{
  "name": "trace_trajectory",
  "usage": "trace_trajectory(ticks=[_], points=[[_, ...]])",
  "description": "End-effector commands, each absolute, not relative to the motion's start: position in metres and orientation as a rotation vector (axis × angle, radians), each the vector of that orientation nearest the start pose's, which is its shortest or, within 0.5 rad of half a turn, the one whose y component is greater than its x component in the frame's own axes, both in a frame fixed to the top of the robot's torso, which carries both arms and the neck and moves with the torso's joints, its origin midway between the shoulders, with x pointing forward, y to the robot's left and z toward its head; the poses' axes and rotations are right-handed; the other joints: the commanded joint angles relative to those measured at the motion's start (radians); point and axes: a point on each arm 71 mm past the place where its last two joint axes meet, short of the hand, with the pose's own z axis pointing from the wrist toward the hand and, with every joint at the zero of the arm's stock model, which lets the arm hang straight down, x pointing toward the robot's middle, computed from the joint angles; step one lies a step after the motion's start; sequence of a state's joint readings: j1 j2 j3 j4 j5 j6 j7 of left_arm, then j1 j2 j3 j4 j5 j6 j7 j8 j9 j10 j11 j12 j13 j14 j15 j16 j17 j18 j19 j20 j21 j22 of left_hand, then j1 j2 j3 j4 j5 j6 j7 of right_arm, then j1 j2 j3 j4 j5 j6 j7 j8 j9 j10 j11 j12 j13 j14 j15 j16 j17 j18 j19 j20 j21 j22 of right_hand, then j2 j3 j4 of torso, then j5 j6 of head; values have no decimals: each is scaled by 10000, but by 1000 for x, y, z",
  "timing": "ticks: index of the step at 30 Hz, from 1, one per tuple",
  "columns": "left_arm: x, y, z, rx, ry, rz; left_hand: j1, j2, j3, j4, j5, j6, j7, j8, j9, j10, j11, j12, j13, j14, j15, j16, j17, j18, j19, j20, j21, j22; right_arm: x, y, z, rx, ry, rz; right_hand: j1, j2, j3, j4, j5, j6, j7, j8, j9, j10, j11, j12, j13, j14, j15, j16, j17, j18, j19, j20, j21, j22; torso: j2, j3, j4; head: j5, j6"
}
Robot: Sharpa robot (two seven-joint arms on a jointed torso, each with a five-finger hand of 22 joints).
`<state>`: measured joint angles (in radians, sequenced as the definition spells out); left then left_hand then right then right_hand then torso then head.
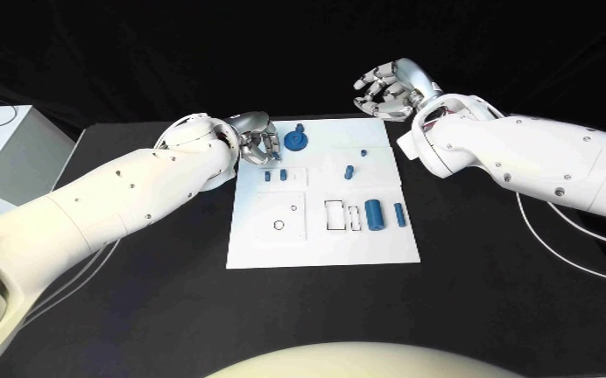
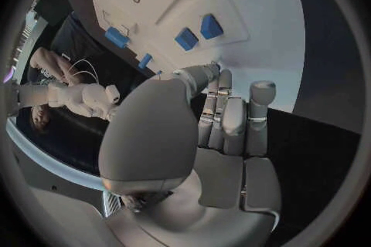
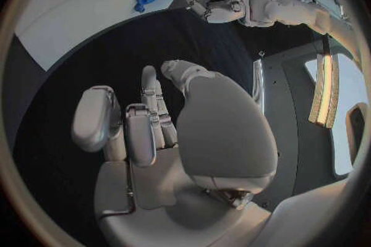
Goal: Assemble the parts on the task board
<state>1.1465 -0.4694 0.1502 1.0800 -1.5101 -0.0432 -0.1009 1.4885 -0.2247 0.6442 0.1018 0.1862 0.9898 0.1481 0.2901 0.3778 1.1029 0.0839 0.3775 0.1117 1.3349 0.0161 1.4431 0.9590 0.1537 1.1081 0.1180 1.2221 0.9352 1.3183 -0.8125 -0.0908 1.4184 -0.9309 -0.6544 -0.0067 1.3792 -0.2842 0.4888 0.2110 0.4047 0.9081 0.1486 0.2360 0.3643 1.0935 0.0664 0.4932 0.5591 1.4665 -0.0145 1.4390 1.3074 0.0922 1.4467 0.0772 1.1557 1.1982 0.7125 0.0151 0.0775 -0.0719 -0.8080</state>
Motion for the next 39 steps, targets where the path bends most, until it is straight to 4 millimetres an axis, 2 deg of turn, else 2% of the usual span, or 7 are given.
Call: trace_trajectory(ticks=[1, 39], points=[[561, 130, -195, 1551, 18276, -6117, -98, -7, 2, 37, -11, 70, 14, -26, 14, 55, -7, -48, 4, 55, -12, -4, -10, -101, 69, 34, 61, 9, 524, -234, -135, 3815, 13769, 7793, -113, -20, -17, -54, 46, 11, 8, 65, 13, 47, -55, -47, -6, 528, -58, 20, 427, -18, 54, -6, 28, 14, -10, 4, 10, -16, -12], [561, 121, -211, 1851, 18855, -5962, -97, 22, 6, 19, -13, 84, 7, -46, 23, 96, -15, -113, 17, 52, -17, -5, -19, -96, 65, 25, 56, 5, 523, -231, -135, 3759, 13769, 7846, -134, -21, -14, -64, 56, 16, 7, 70, 16, 58, -54, -89, -52, 527, -58, 17, 426, -18, 55, -6, 28, 18, -2, 7, 6, -91, -73]])
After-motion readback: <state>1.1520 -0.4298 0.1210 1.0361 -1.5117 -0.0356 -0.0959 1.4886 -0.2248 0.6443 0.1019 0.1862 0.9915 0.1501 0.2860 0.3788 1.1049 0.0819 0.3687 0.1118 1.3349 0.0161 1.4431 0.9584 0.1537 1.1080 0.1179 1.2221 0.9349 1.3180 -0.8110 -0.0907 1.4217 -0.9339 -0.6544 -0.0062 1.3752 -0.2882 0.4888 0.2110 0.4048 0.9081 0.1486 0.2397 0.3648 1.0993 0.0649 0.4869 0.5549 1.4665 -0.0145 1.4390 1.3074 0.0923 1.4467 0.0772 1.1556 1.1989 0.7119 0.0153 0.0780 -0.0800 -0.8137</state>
